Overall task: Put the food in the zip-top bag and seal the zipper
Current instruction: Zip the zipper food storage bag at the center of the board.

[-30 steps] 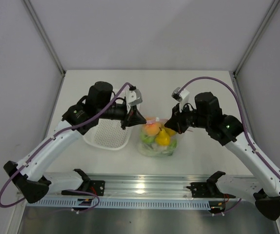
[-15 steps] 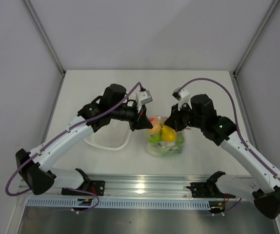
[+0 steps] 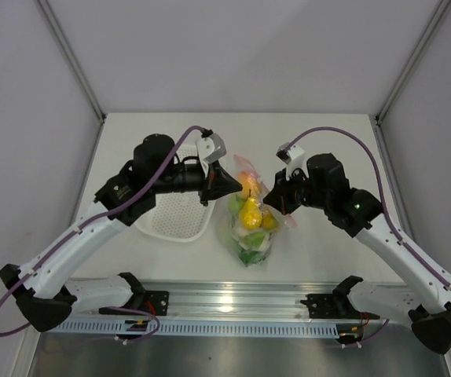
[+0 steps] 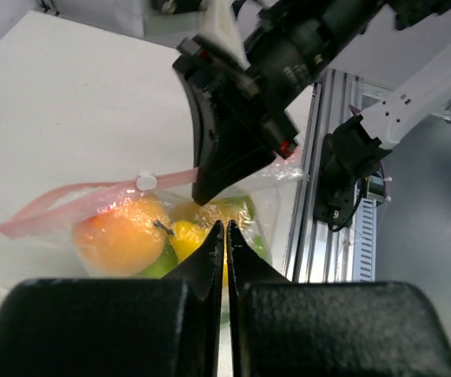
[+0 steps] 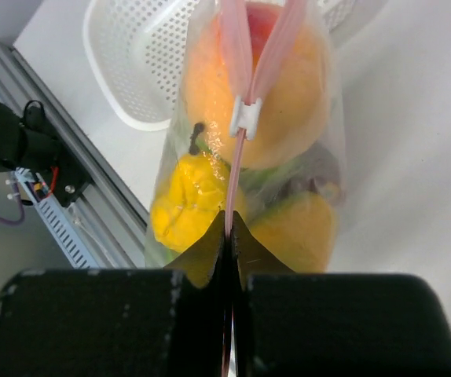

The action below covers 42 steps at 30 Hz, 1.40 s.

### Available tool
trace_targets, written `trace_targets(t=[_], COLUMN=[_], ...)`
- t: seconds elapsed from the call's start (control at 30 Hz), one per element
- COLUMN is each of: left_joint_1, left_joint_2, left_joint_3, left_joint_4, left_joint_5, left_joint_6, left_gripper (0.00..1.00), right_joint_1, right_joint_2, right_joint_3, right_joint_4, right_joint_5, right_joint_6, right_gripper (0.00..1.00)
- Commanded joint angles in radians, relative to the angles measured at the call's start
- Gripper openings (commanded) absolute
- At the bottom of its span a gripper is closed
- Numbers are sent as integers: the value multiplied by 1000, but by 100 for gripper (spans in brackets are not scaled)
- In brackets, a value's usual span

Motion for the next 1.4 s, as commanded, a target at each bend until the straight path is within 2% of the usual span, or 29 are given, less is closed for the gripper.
trace_targets(t=[0.0, 0.03, 0.07, 0.17, 0.33, 0.47, 0.6, 0.63, 0.8, 0.93, 1.1, 1.2, 1.37], left_joint_1=[-13, -13, -13, -13, -13, -13, -13, -13, -13, -8, -4, -4, -2], left_joint_2=[-115, -140, -153, -112, -75, -44, 61, 86, 190, 226, 235, 240, 238], left_joint_3=[-88, -103, -110, -72, -58, -11, 93, 109, 184, 233, 218, 209, 186], left_joint_4=[106, 144, 174, 101, 100, 93, -21, -80, -180, -240, -263, -280, -282], left_joint_5=[-1, -1, 5, 97, 165, 221, 273, 278, 280, 303, 326, 318, 295], left_joint_6=[0, -3, -1, 49, 184, 305, 399, 439, 522, 548, 520, 511, 499], left_gripper=[2, 11, 37, 66, 77, 86, 86, 85, 77, 61, 49, 37, 27], right_joint_1=[25, 24, 22, 8, 30, 27, 27, 28, 28, 28, 27, 27, 27], right_joint_2=[-91, -103, -112, -73, -71, -30, 10, 18, 30, 43, 56, 58, 43], right_joint_3=[85, 88, 83, 23, 8, 94, 154, 157, 190, 232, 264, 260, 246], right_joint_4=[41, 40, 35, 29, 89, 12, -29, -37, -72, -114, -144, -157, -166], right_joint_5=[-17, -20, -21, -27, -86, -132, -214, -248, -308, -339, -345, -348, -342], right_joint_6=[4, 0, -5, -11, -2, -67, -117, -123, -146, -196, -223, -232, -239], right_gripper=[0, 0, 0, 0, 0, 0, 0, 0, 0, 0, 0, 0, 0])
